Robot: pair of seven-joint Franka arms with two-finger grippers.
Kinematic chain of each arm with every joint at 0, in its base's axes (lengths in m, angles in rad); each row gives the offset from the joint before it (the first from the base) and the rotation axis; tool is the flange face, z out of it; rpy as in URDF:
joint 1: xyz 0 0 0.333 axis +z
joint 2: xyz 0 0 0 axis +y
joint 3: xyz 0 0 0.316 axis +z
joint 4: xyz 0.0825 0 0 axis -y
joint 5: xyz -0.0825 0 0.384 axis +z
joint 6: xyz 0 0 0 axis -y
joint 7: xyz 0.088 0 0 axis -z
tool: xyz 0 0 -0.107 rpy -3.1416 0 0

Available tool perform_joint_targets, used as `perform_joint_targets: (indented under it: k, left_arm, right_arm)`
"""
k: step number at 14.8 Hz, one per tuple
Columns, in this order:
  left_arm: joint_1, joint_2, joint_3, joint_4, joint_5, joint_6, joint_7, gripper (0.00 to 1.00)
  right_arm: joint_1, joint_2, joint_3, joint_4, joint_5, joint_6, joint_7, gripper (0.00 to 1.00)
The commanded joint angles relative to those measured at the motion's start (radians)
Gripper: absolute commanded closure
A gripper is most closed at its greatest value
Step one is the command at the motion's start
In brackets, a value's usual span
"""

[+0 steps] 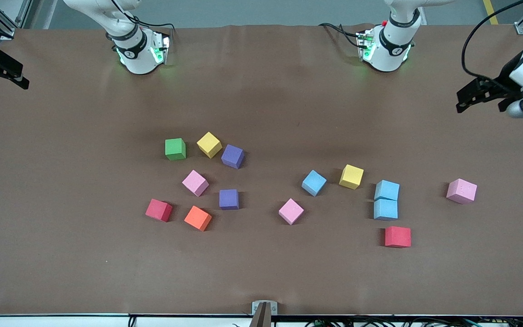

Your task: Arrange 11 blocks into digit 3

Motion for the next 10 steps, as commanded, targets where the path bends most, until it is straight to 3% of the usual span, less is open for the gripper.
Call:
perform_joint_targets:
  k: [1, 5, 10]
  left_arm:
    - [-0.068, 0.126, -0.027, 0.05, 0.006, 0.028, -0.059, 0.0]
    - [-0.189, 0.27, -0.03, 0.03, 0.012, 0.155, -0.343, 0.0]
    - [-0.323, 0.471, -0.03, 0.028, 0.015, 0.399, -0.913, 0.0]
  right_arm:
    - [-0.002, -0.009, 0.004, -0.005, -0.009, -0.003, -0.012, 0.0]
    - [-0.009, 0.002, -0.004, 0.001, -0.008, 0.003, -0.014, 0.0]
    - [-0.032, 0.15, -0.005, 0.001, -0.011, 0.052, -0.017, 0.0]
